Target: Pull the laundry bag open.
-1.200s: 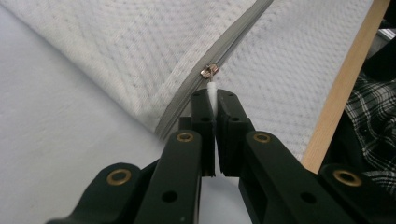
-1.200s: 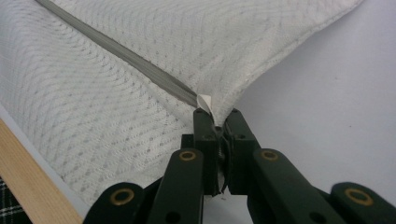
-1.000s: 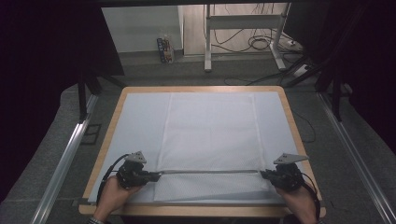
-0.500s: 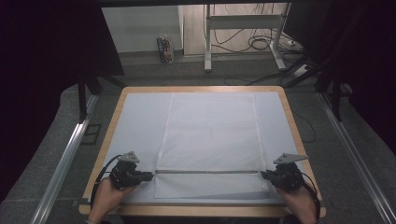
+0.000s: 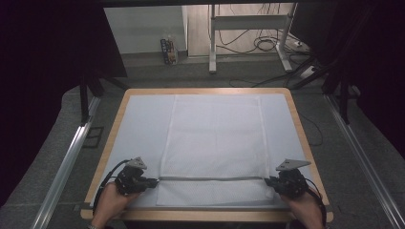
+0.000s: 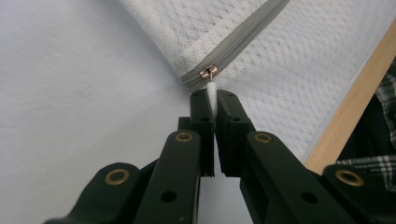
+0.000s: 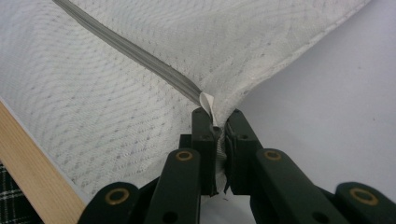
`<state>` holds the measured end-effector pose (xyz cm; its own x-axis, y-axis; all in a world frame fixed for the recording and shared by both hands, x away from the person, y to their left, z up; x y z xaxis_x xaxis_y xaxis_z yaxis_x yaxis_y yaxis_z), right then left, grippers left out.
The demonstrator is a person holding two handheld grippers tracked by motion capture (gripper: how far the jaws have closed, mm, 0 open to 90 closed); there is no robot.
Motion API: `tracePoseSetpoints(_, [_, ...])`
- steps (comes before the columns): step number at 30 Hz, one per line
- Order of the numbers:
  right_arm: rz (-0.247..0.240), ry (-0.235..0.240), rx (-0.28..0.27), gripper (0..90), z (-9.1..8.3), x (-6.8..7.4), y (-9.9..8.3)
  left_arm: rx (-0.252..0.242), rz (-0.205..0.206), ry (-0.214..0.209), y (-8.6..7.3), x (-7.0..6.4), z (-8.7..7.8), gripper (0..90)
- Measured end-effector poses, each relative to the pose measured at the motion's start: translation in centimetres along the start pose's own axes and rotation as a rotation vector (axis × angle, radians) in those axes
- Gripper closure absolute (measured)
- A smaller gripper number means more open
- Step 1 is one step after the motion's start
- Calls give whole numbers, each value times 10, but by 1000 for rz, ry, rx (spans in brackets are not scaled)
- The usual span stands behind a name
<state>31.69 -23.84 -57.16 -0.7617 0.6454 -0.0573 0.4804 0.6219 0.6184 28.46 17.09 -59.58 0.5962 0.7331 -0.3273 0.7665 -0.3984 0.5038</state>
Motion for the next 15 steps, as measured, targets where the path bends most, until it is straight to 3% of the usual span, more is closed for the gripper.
tracePoseSetpoints(4, [-10,-6,4,744,1,-1,-1,-6,8,1,1,-2,3,838])
tracePoseSetpoints(8, [-28,-26,-12,529,1,-1,2,-47,15,39,6,-2,5,596])
tracePoseSetpoints(13, [-52,-62,-47,324,-1,-4,7,-94,55,110,11,-1,7,297])
tracePoseSetpoints(15, [-57,-77,-70,268,-3,-5,9,-106,61,121,13,-1,6,252])
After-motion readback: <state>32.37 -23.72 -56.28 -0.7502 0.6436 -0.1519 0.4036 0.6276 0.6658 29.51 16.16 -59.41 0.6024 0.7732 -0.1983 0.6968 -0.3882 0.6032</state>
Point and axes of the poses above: each handheld gripper's, and its own axes: z roughly forward along the jaws, y roughly out of its top, x roughly to its left, the point moved 9 cm from there along z, roughly forward along the jaws, and after that the axes turned 9 degrees about -z, right-handed, at the moved point
